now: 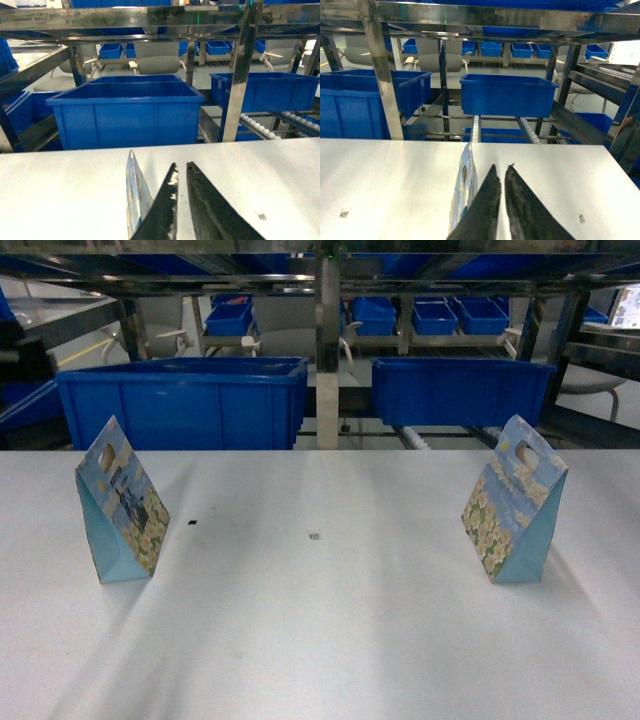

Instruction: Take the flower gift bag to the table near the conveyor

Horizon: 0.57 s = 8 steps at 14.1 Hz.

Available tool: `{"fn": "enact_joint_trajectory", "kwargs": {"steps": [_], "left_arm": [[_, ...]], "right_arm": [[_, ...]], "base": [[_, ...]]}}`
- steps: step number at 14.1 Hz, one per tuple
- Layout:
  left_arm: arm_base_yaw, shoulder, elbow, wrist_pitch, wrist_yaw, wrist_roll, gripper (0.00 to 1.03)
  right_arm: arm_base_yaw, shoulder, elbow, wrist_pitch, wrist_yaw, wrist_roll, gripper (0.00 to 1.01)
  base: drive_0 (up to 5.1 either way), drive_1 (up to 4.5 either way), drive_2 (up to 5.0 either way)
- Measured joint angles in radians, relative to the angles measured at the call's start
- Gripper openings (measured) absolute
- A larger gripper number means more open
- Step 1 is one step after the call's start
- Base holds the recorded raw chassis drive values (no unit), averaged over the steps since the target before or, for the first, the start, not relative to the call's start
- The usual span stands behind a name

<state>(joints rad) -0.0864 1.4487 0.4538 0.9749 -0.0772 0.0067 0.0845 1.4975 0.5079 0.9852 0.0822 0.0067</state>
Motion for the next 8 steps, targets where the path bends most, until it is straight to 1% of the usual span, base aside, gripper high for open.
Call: {"fn": "enact_joint_trajectory", "kwargs": {"steps": [1,2,3,4,5,7,8], "left_arm": [[0.015,-0.055,-0.066,0.010,0.005,-0.002,0.02],[0.029,-0.117,-0.119,0.018,0.009,-0.004,0.02],[0.039,-0.173,-0.168,0.017,0.027,-0.004,0.02],[0.076,-0.222,-0.215,0.000,0.076,-0.003,0.02],[0.091,-0.274,-0.256,-0.018,0.070,-0.004,0.02],[0.085,-0.388,-0.314,-0.064,0.077,-0.004,0.02],[0.085,-0.402,-0.357,0.003,0.077,-0.004,0.02]], "right_arm": [[-0.005,-0.051,-0.073,0.012,-0.009,-0.005,0.01],[-0.016,-0.113,-0.133,0.020,-0.018,-0.005,0.02],[-0.027,-0.171,-0.188,0.022,-0.023,-0.005,0.02],[-0.060,-0.222,-0.240,0.014,-0.075,-0.006,0.02],[-0.087,-0.272,-0.282,-0.001,-0.076,-0.005,0.02],[-0.085,-0.385,-0.349,-0.041,-0.085,-0.005,0.02],[-0.085,-0.409,-0.392,0.012,-0.084,-0.005,0.02]], "base": [[0.0,0.00,0.0],[0.0,0.00,0.0],[0.0,0.00,0.0],[0.0,0.00,0.0],[0.0,0.00,0.0],[0.0,0.00,0.0],[0.0,0.00,0.0]]}}
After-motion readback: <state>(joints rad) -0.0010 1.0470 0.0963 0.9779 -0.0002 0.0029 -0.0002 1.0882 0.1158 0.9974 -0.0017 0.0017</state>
